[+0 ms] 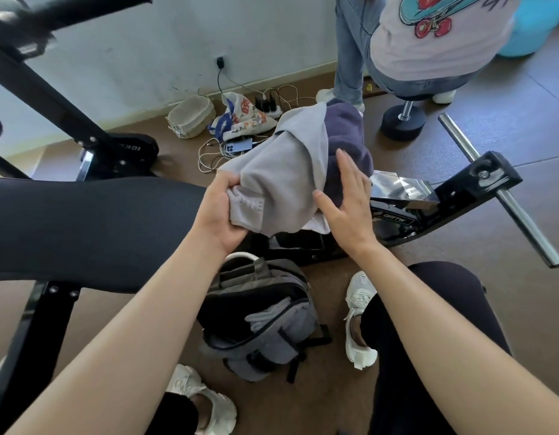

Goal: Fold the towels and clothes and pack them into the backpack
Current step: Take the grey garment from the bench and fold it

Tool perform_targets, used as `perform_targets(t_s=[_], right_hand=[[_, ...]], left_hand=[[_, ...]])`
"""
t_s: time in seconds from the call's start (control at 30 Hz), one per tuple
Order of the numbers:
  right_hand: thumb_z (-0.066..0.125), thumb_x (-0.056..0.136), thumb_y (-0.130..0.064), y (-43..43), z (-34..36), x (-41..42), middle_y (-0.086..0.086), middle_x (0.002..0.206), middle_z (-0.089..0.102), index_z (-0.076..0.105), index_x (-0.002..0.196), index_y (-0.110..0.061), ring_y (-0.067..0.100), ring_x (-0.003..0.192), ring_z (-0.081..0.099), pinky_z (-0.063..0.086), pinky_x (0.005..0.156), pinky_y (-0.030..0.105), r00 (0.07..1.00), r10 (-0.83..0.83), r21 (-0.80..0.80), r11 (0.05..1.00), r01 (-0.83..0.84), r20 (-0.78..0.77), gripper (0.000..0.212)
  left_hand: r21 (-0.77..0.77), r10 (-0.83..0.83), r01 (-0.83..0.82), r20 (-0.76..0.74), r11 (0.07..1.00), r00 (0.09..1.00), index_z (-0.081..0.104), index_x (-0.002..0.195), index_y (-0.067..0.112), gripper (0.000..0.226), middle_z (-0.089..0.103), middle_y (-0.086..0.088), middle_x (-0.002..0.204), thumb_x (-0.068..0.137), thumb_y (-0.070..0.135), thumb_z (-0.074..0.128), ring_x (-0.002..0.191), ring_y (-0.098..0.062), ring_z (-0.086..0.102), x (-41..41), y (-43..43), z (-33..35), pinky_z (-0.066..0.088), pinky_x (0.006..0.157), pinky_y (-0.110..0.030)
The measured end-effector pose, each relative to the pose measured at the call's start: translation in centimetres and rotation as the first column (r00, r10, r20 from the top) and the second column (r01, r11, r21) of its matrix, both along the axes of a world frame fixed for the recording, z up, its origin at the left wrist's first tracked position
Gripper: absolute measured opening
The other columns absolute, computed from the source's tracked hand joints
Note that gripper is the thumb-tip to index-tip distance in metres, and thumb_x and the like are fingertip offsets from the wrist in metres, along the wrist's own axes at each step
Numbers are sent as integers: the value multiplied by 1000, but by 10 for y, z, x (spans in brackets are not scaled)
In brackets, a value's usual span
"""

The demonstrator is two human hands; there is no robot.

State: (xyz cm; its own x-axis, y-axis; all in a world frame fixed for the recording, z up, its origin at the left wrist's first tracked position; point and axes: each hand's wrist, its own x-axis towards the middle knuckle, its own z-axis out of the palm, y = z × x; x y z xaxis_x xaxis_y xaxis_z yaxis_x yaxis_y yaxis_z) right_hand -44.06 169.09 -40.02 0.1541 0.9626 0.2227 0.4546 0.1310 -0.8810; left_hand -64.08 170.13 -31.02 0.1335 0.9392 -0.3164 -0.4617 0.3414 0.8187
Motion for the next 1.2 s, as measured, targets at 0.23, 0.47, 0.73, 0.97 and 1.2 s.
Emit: perform_targets(t_s=[0.23,0.47,0.73,0.97,1.2], right_hand=[[66,96,-32,7,-9,-2,-10,171,6,20,160,-32,21,155,22,39,117,44,984,-37,-42,998,45,173,79],[67,93,-9,13,-12,-16,3,170,9,28,154,-24,29,149,35,42,115,47,978,-139,38,990,135,153,75],[65,92,-11,0,-11,-30,10,159,30,29,155,-24,27,138,46,45,107,40,951,-308,-24,951,309,30,73],[72,77,-26,-26,2,-44,15,140,42,35,153,-18,34,127,43,39,104,51,863,-459,110,888,446,212,85],[81,70,-18,-89,-24,-98,2,143,35,38,152,-33,24,118,44,43,102,48,694,623,-112,767,-631,361,93]], left_hand=[[-48,143,-148,-97,988,985,59,124,-2,37,65,-14,107,94,19,53,101,-25,64,-49,-12,2,50,93,-31],[-134,302,-347,-274,928,913,63,89,4,23,61,-14,85,83,23,52,86,-32,64,-108,-50,-3,56,74,-34],[-124,156,-210,-348,970,924,44,61,19,28,42,6,66,88,14,47,59,-11,42,-113,-92,-19,41,52,-24],[-178,130,-214,-391,960,911,62,98,-6,34,65,-18,77,86,26,62,78,-28,66,-122,-134,-43,56,82,-35],[-235,165,-232,-275,944,947,76,87,-2,45,75,-28,104,102,29,47,98,-20,76,-111,-157,-34,61,85,-29]])
